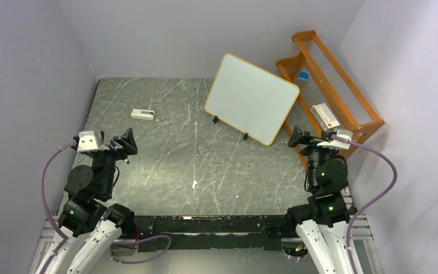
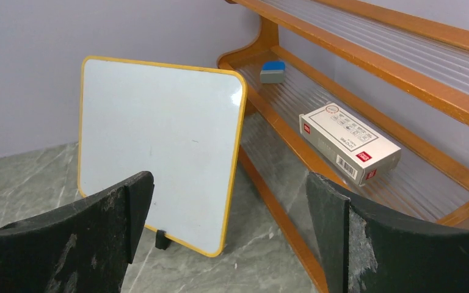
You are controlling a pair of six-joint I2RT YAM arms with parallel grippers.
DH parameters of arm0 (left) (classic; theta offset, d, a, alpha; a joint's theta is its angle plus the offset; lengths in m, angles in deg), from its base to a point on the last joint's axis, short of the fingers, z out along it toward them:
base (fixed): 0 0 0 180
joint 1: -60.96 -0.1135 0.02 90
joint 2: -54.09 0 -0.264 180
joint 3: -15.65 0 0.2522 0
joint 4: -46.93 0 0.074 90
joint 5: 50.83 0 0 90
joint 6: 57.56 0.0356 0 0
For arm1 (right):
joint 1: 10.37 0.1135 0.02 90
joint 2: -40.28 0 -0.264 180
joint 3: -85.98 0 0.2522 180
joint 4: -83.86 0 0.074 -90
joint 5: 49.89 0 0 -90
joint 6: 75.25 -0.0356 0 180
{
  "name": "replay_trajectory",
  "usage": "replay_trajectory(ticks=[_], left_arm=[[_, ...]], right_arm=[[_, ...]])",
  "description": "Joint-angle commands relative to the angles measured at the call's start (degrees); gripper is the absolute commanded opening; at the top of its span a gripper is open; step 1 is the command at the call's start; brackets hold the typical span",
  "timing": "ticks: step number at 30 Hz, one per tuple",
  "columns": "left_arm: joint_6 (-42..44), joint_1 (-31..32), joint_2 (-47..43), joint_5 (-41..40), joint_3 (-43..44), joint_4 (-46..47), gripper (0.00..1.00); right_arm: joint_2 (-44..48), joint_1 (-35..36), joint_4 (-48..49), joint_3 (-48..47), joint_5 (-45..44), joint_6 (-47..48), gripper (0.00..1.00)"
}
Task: Write a sentence on the whiteboard
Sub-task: Move the whiteboard stand to the center of the board.
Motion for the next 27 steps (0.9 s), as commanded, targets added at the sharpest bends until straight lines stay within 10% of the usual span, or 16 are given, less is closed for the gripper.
replay_trajectory(ticks=[1, 27], left_arm=[[0.74, -0.73, -0.12, 1.17, -0.49, 2.49, 0.98], [-0.48, -0.73, 0.27, 5.61, 1.00, -2.54, 0.98]], right_arm=[[0.05, -0.47, 1.01, -1.07, 0.64, 0.39, 1.00], [-23.94, 2.80, -9.69, -6.08, 5.26, -14.12, 1.00]])
